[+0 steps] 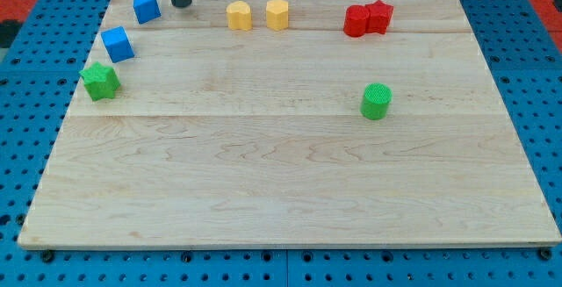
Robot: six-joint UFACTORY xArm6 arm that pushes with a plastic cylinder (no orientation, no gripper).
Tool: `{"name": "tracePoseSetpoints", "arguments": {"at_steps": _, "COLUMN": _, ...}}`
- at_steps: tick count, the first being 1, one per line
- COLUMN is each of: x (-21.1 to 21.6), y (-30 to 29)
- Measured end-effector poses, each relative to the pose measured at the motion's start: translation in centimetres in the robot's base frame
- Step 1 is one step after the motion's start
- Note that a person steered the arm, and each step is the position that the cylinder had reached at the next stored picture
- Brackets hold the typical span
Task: Move the blue cube towards the bottom left
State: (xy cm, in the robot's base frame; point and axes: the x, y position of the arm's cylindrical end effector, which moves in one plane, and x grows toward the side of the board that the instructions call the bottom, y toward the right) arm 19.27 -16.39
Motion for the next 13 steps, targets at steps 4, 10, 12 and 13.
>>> {"name": "tracePoseSetpoints", "arguments": {"at_steps": 4, "x": 1.0, "y": -11.8}}
{"name": "tracePoseSetpoints", "arguments": {"at_steps": 10, "x": 22.2, "y": -0.8}}
{"name": "tracePoseSetpoints", "arguments": {"at_steps": 12, "x": 21.4, "y": -4.8}}
{"name": "tracePoseSetpoints", "arguments": {"at_steps": 13, "x": 27.1, "y": -4.7}}
